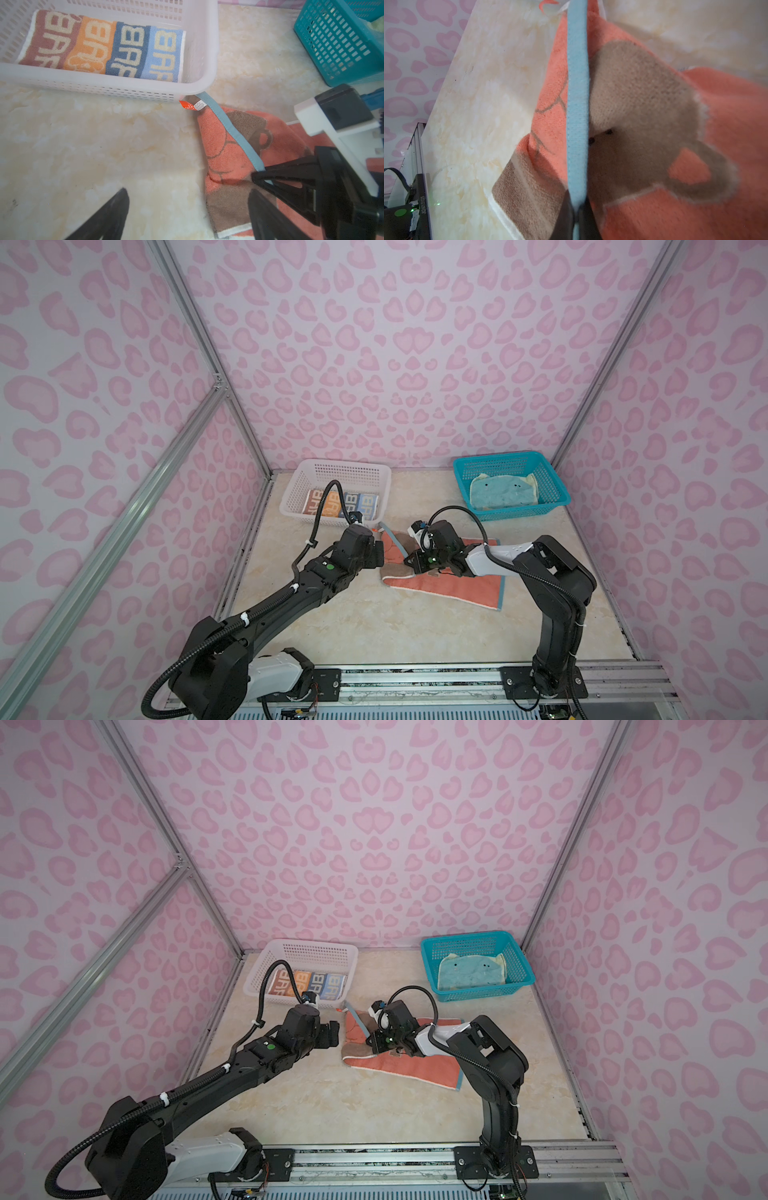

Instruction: Fold and stack the towels

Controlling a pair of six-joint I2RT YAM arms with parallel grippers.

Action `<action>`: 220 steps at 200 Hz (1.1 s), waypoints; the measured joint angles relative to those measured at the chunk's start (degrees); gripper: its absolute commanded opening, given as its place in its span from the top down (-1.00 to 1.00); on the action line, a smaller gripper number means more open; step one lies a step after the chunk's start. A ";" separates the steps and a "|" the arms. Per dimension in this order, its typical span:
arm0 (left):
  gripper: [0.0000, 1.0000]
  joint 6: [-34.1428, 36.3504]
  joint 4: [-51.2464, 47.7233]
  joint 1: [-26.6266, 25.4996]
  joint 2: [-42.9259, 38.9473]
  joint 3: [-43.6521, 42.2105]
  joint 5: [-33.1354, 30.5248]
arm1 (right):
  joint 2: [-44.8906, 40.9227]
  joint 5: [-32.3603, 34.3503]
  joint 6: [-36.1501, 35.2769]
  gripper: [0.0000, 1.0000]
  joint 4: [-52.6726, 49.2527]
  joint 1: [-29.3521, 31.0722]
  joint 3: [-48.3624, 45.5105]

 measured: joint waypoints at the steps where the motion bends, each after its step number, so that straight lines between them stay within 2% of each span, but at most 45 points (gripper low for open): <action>1: -0.96 0.07 -0.02 0.00 0.04 0.04 0.00 | -0.15 0.04 -0.07 1.00 -0.11 0.00 0.00; 30: -0.95 3.50 -0.46 0.04 2.54 2.75 0.00 | -9.03 5.70 -6.67 1.00 -8.26 0.00 -0.55; 76: -0.99 11.06 -0.42 0.17 7.82 8.13 2.05 | -24.70 20.83 -20.87 1.00 -26.60 0.81 -2.05; 99: -0.97 15.02 -0.46 0.17 11.47 12.00 5.11 | -29.77 28.52 -24.74 1.00 -35.21 1.01 -2.03; 139: -0.95 19.93 -1.53 0.15 16.94 17.38 11.54 | -34.38 36.61 -24.02 1.00 -44.85 0.90 -3.69; 178: -0.97 23.69 -1.97 0.15 20.04 19.19 20.50 | -37.29 39.28 -20.33 1.00 -45.64 0.90 -9.77; 220: -0.98 27.71 -2.45 -0.17 26.23 22.51 28.28 | -38.69 40.81 -19.02 1.00 -44.46 0.90 -10.12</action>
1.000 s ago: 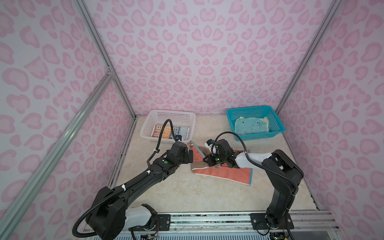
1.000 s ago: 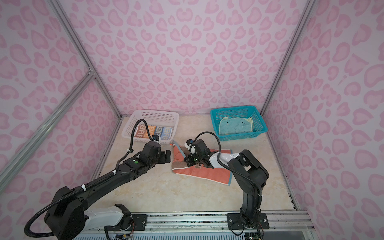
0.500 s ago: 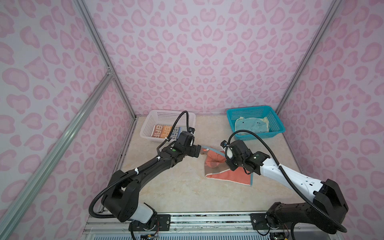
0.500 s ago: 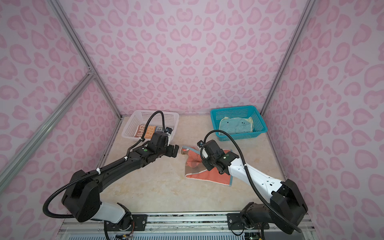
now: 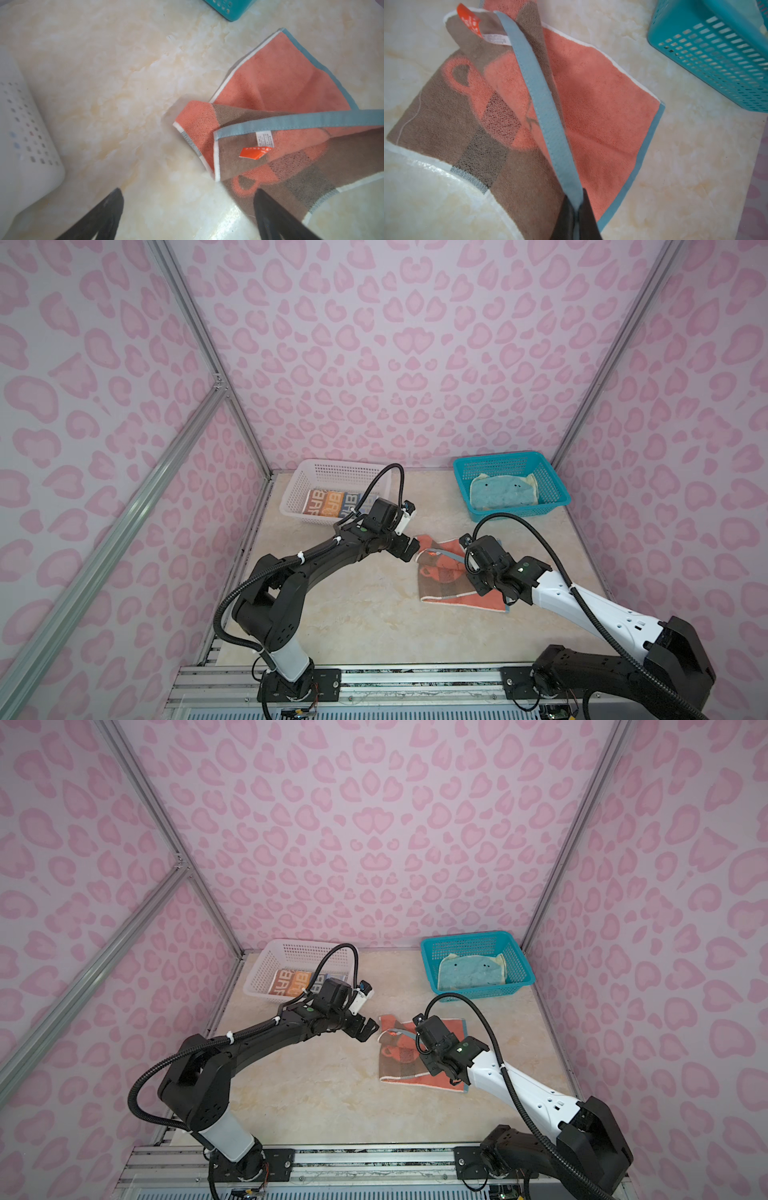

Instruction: Fold and stack the towels

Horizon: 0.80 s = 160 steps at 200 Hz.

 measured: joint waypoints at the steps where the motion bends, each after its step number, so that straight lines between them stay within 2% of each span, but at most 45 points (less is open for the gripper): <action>1: -0.98 0.02 0.00 0.00 0.11 0.11 0.11 | -0.04 0.00 0.00 1.00 0.02 0.00 -0.04; 36: -0.96 -0.26 0.24 -0.35 5.09 5.31 5.95 | -0.42 -0.85 -0.46 1.00 0.85 0.00 -0.37; 109: -0.90 -1.53 1.40 -3.74 9.75 6.27 12.24 | -2.60 -3.43 -3.21 1.00 2.64 0.28 -0.46; 128: -0.66 -1.81 1.38 -4.24 10.82 6.99 12.22 | -3.43 -3.48 -3.61 1.00 2.86 0.28 -0.72; 160: 0.03 -2.62 1.33 -4.50 12.87 8.96 12.52 | -4.22 -3.67 -3.63 1.00 3.65 0.28 -0.81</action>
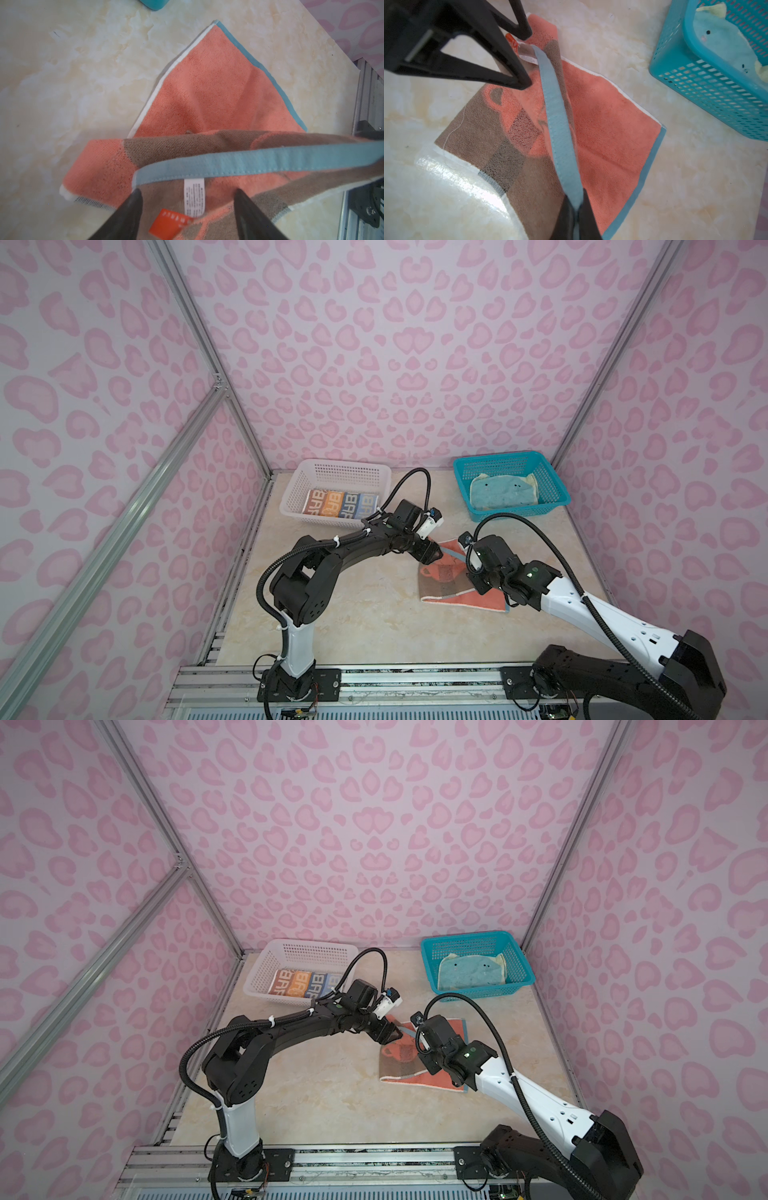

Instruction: Fold and stack the towels

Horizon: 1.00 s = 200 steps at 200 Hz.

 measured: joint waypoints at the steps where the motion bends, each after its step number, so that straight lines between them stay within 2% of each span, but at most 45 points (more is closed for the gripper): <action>1: 0.05 -0.04 0.00 0.00 0.02 0.02 0.00 | -0.02 0.00 0.00 1.00 0.04 0.00 0.00; 12: 0.26 -0.35 0.00 0.00 0.39 0.13 0.09 | -0.09 -0.24 0.00 1.00 0.31 0.00 0.00; 28: 0.90 -0.59 -0.07 -0.09 0.72 0.13 0.15 | -0.09 -0.66 -0.04 1.00 0.50 0.00 0.00; 31: 0.93 -0.85 -0.07 -0.11 0.76 0.13 0.20 | -0.09 -0.63 -0.04 1.00 0.57 0.00 0.00; 78: 0.94 -2.03 0.55 -0.28 0.48 -0.35 -1.05 | 0.31 0.13 -0.39 1.00 1.62 -0.02 0.57; 117: 0.94 -5.33 0.92 -0.31 -6.91 -1.70 -10.43 | 2.51 2.05 -0.39 1.00 1.81 -2.43 3.98; 169: 0.93 -9.42 -1.57 -0.42 -18.84 1.57 -22.49 | 7.26 2.10 -3.32 1.00 1.46 -5.55 17.18; 200: 0.94 -10.38 -6.58 -0.52 -23.17 8.28 -27.65 | 8.17 2.38 -7.89 1.00 0.42 -5.73 28.30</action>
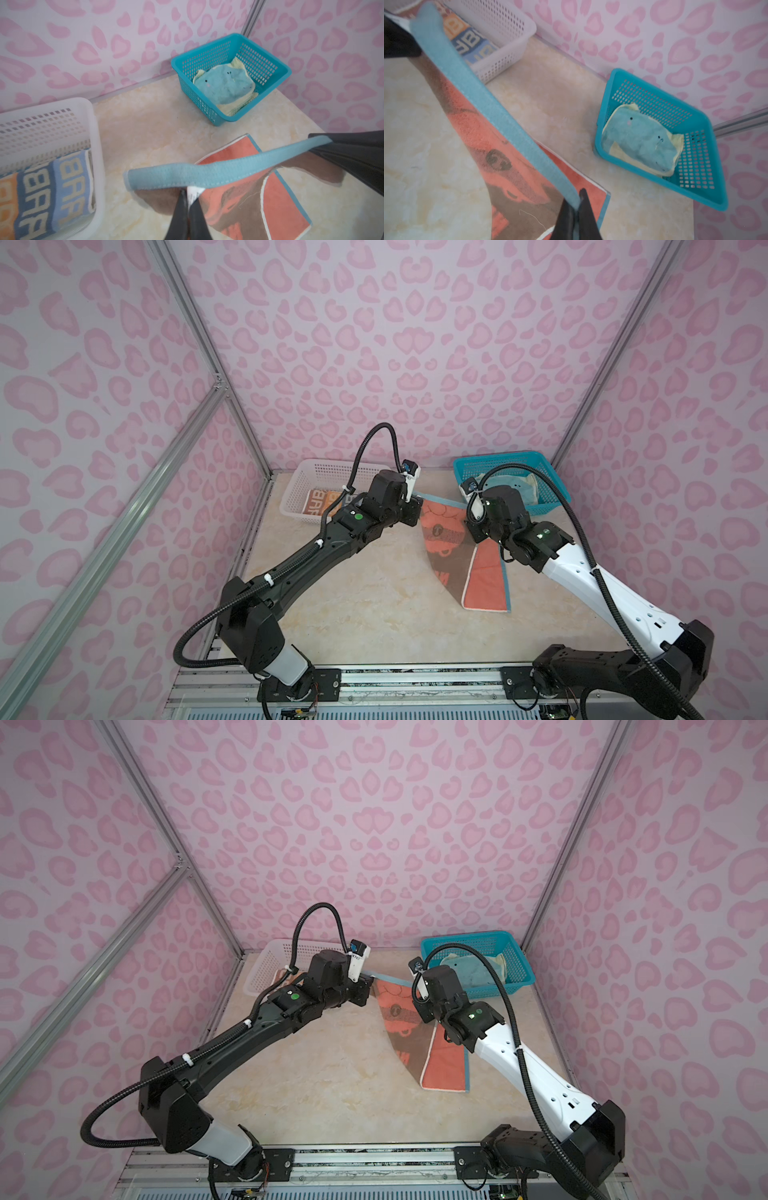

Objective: Fold and stack the towels
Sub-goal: 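Raise the bear towel by its blue-edged hem with both grippers, letting it hang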

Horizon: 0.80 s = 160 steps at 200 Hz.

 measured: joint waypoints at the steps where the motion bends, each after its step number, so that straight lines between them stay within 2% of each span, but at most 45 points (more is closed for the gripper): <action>1: 0.94 0.00 -0.11 0.00 -0.11 0.17 -0.09 | 0.00 0.00 -0.13 1.00 -0.04 0.00 0.26; 45: 0.94 0.33 -5.31 -1.49 -6.08 8.24 -1.14 | -2.38 -1.77 -6.67 1.00 -2.64 0.87 12.20; 75: 0.94 1.11 -8.79 -3.85 -10.67 10.60 -1.18 | -5.55 -2.05 -9.94 1.00 -6.21 4.87 16.68; 127: 0.94 1.05 -12.79 -9.55 -19.34 10.58 -2.32 | -12.35 2.73 -12.28 1.00 -10.60 17.99 18.75; 160: 0.94 0.13 -13.62 -11.15 -23.76 10.47 -1.25 | -13.66 6.34 -12.35 1.00 -10.97 27.17 20.87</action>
